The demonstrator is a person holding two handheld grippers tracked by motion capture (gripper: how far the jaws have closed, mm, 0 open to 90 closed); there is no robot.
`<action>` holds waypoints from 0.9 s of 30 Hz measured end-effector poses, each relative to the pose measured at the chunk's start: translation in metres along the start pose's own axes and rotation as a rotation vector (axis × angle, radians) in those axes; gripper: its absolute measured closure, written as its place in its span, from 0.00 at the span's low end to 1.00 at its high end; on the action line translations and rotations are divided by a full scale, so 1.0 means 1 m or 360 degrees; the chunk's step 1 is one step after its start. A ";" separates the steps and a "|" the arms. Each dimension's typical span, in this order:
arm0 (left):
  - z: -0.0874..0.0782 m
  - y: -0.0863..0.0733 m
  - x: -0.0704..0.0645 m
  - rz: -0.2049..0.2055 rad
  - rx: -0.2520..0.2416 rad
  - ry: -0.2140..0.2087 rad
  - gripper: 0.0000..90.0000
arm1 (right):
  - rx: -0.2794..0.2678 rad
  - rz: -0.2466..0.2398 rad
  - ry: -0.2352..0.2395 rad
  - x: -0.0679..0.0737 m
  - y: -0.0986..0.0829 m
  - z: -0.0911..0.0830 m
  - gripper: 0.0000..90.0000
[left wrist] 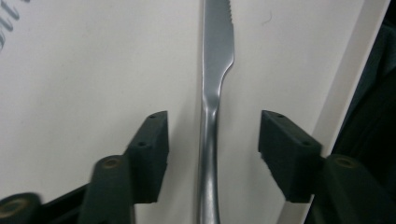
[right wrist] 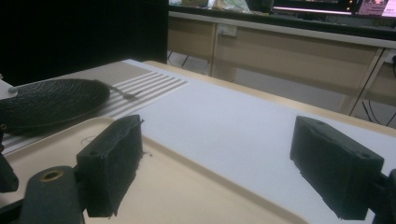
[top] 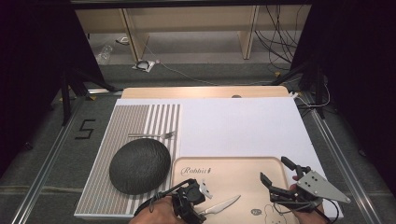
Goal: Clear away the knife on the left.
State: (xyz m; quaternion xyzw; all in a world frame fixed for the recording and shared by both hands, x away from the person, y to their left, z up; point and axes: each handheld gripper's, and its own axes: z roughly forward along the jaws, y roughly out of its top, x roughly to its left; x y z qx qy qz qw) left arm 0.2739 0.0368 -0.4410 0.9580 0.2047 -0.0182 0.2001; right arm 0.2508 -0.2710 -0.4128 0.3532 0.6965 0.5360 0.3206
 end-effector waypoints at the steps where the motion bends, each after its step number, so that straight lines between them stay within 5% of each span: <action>1: 0.000 0.000 0.000 0.0016 -0.0009 0.0008 0.60 | 0.0000 0.0003 0.0000 0.000 0.000 0.000 0.20; 4: 0.001 -0.001 -0.001 0.0043 -0.0034 0.0012 0.80 | 0.0000 0.0003 0.0000 0.000 0.000 0.000 0.20; 11: 0.010 -0.001 -0.003 0.0100 -0.0039 0.0017 0.99 | 0.0004 -0.0005 0.0000 0.000 0.000 0.000 0.20; 27: 0.019 0.000 -0.004 0.0088 -0.0075 0.0040 0.99 | 0.0014 0.0000 0.0004 0.000 -0.001 0.002 0.20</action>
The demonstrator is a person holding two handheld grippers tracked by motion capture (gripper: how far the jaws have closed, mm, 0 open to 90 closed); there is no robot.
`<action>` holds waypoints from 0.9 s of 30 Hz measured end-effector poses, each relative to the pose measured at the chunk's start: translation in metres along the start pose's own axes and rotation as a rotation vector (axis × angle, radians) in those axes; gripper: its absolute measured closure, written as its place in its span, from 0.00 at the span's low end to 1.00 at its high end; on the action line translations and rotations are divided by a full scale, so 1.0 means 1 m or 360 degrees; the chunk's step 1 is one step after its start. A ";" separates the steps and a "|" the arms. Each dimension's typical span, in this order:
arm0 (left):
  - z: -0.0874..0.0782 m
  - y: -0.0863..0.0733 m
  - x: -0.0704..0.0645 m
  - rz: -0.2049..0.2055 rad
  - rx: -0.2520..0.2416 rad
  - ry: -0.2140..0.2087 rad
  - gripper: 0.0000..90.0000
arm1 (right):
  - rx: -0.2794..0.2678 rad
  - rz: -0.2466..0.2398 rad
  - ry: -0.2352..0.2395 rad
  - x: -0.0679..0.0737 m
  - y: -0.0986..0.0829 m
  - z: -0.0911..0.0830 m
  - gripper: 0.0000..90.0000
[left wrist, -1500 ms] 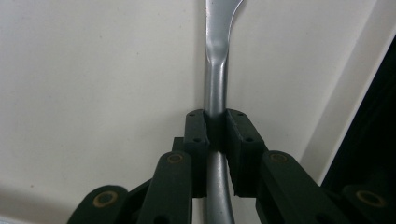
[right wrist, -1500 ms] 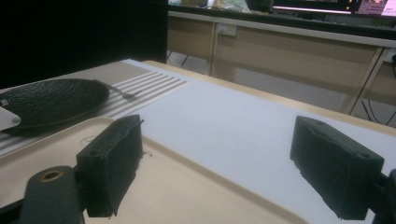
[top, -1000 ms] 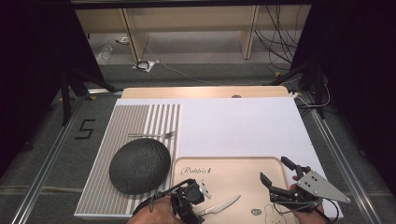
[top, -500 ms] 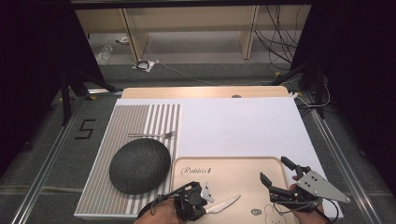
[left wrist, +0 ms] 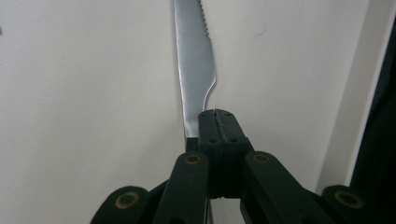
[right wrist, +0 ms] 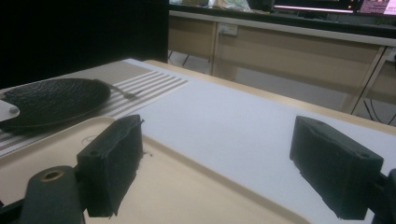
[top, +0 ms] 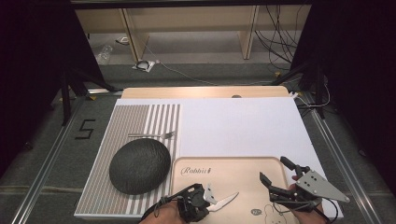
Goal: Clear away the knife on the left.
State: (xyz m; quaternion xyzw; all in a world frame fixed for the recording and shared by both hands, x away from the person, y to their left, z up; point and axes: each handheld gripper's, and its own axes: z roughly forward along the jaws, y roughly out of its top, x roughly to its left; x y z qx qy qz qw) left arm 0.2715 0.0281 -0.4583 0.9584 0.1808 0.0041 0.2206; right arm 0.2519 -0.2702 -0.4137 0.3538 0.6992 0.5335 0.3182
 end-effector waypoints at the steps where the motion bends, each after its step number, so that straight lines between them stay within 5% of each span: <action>1: 0.000 0.000 0.001 -0.0006 0.0000 0.0004 0.99 | -0.0004 0.0001 0.0001 0.000 0.000 0.000 0.20; 27: -0.004 -0.011 0.025 -0.0154 0.0040 0.0102 0.99 | -0.0015 0.0009 -0.0001 -0.001 0.000 0.000 0.20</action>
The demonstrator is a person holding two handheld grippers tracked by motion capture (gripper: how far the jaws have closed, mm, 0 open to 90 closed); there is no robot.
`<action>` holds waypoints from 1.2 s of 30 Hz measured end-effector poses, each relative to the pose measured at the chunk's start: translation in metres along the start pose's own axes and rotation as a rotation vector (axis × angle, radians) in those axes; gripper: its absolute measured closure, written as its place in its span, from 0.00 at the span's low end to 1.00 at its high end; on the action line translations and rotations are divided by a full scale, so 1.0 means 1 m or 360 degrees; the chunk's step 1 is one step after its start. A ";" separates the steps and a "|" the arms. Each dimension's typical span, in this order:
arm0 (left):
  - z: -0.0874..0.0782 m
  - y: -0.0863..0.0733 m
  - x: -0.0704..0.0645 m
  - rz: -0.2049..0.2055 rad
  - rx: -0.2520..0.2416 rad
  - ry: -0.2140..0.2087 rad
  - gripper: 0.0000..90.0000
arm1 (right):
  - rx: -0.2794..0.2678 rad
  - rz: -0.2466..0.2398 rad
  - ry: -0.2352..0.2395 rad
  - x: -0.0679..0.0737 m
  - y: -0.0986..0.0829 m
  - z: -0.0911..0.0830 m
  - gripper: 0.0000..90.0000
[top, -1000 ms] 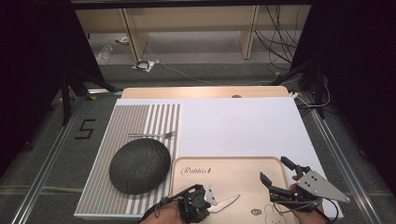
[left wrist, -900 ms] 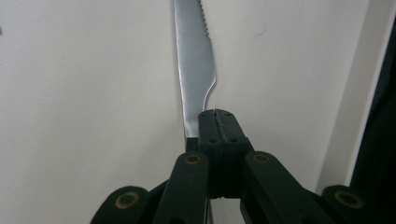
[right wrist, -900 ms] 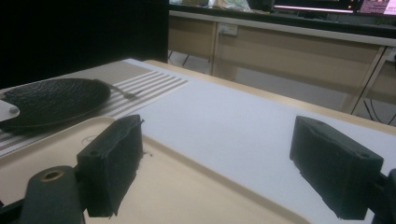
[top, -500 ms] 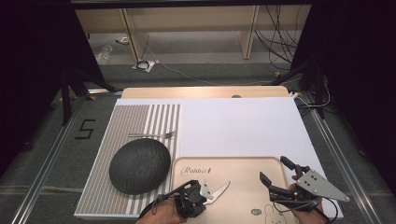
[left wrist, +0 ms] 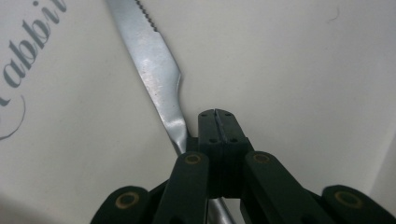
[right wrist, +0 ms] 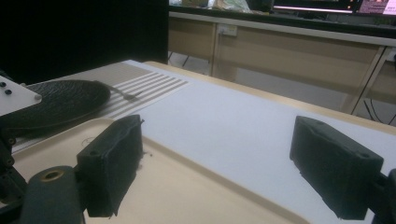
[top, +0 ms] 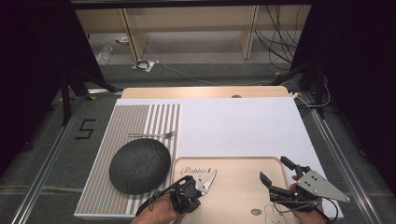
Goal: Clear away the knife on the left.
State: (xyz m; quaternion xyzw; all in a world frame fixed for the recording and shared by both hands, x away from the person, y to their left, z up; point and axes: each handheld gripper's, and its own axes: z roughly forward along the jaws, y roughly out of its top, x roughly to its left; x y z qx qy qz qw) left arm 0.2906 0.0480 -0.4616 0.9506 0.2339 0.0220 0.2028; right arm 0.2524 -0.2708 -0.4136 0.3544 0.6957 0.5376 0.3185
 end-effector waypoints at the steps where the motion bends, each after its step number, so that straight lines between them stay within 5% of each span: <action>1: 0.000 -0.001 0.001 -0.0006 0.0004 0.0006 0.99 | 0.0000 0.0000 0.0000 0.000 0.000 0.000 0.20; 14: -0.004 -0.008 0.016 -0.0098 0.0019 0.0012 0.99 | 0.0000 -0.0007 0.0001 0.000 0.000 -0.001 0.20; 36: -0.010 -0.016 0.029 -0.0154 0.0069 0.0046 0.99 | 0.0004 -0.0012 0.0001 0.001 0.000 -0.001 0.20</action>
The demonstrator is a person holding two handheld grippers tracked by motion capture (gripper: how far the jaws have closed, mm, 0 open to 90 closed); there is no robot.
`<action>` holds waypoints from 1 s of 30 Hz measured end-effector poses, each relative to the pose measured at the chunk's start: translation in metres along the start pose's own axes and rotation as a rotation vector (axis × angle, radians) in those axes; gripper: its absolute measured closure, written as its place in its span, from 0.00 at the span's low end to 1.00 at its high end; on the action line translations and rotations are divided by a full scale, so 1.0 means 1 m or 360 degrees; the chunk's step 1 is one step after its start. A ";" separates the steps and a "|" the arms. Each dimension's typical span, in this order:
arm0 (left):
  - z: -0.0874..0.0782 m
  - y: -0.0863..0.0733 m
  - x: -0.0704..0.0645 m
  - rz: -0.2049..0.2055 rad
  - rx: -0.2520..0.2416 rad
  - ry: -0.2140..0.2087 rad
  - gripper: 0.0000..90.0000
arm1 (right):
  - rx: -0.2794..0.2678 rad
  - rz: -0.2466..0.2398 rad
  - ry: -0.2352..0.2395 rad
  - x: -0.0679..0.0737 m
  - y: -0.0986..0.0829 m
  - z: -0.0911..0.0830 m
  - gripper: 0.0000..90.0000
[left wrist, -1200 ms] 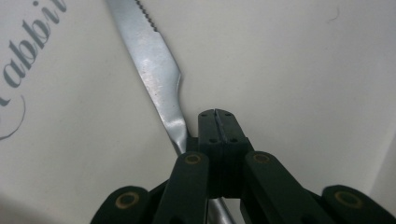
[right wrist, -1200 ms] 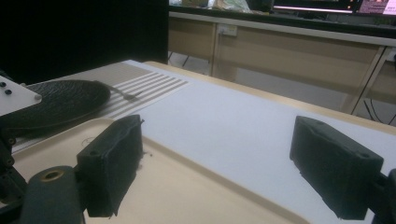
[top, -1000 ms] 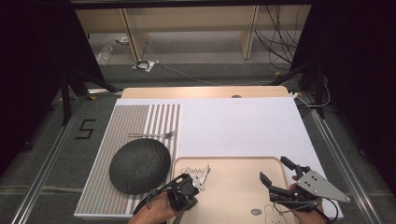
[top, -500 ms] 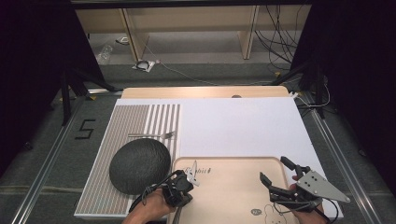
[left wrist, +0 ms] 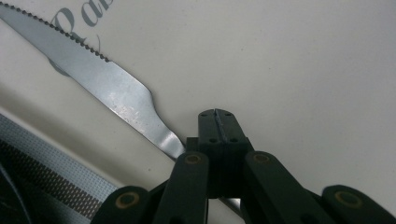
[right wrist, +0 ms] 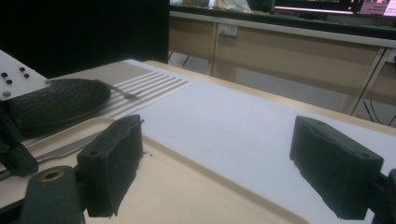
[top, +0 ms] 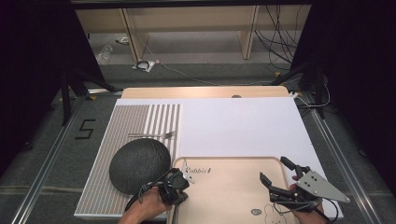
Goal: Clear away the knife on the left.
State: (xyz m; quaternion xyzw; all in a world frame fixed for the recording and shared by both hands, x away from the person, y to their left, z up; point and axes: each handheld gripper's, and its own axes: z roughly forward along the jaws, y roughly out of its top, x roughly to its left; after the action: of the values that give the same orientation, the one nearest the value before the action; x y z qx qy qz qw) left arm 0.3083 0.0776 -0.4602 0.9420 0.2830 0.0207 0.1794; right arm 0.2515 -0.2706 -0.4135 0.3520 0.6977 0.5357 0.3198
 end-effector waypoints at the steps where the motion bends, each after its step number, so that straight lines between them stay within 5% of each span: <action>1: 0.000 0.000 0.000 0.0000 0.0004 0.0000 0.99 | 0.0000 0.0000 0.0000 0.000 0.000 0.000 0.20; 17: -0.003 -0.002 0.003 -0.0016 0.0013 -0.0005 0.96 | 0.0007 0.0001 -0.0001 0.000 0.000 0.000 0.20; 30: -0.023 -0.001 0.013 -0.0128 -0.0187 0.0005 0.53 | 0.0006 -0.0003 0.0000 0.001 0.000 0.000 0.20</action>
State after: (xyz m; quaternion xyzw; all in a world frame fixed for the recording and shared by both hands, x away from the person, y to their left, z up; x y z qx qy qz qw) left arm 0.3157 0.0935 -0.4397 0.9177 0.3191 0.0315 0.2346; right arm 0.2512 -0.2701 -0.4136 0.3519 0.6991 0.5342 0.3196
